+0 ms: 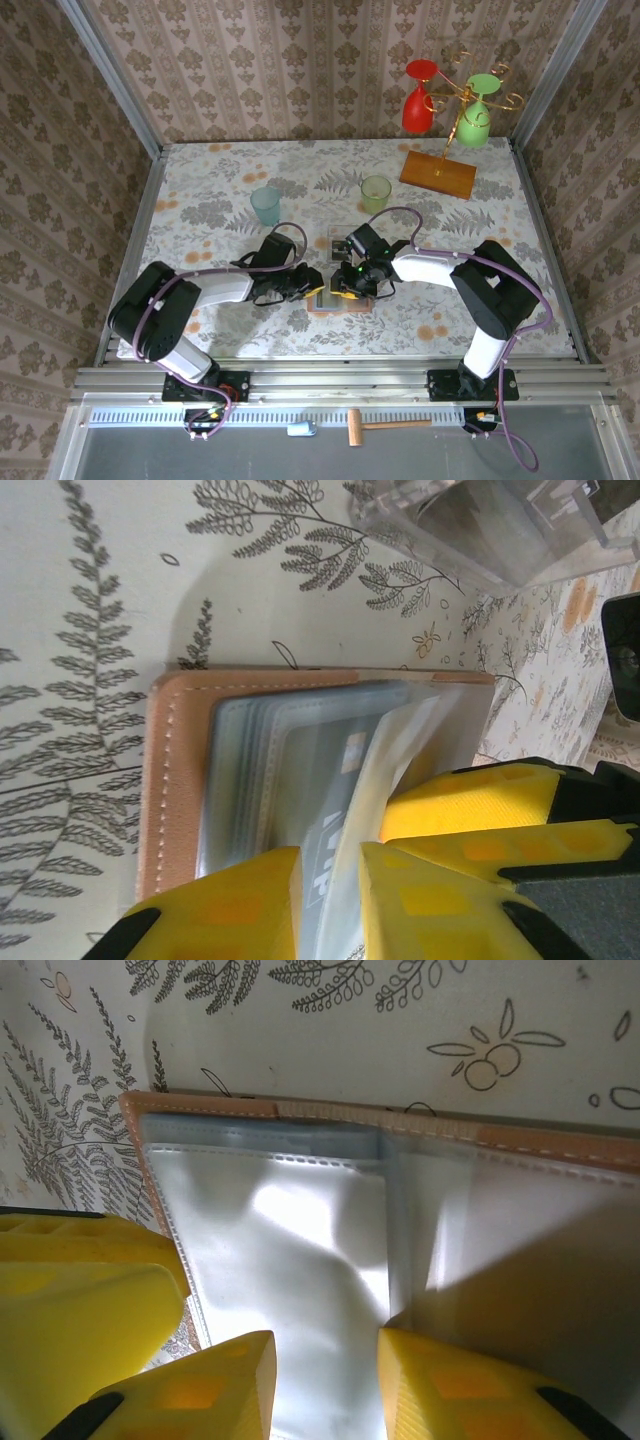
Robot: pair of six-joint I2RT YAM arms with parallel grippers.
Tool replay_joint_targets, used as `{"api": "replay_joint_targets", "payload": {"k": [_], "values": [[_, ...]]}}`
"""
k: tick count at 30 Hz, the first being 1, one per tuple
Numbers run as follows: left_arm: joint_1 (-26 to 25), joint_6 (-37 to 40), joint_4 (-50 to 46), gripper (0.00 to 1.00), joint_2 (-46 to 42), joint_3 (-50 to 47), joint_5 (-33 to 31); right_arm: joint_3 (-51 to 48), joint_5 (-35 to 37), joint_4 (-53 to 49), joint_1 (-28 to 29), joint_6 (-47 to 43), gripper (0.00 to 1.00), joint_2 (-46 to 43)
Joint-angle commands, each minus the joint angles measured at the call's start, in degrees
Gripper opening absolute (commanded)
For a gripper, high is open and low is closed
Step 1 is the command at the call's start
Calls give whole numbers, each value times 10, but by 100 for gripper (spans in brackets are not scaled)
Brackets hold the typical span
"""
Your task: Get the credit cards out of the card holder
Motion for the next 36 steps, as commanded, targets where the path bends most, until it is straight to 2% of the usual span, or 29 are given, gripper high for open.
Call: {"api": "replay_joint_targets", "payload": {"k": [1,27,36], "values": [[-5,-11,20,23,7,7,11,-9,-4,-2,-3,9,32,-15],[-11,-14,31,19,19,6,27,-17,-4,6,-4,18,32,-26],[-10,-16,31,19,17,10,28,-14,5,-3,-6,16,34,-65]]}}
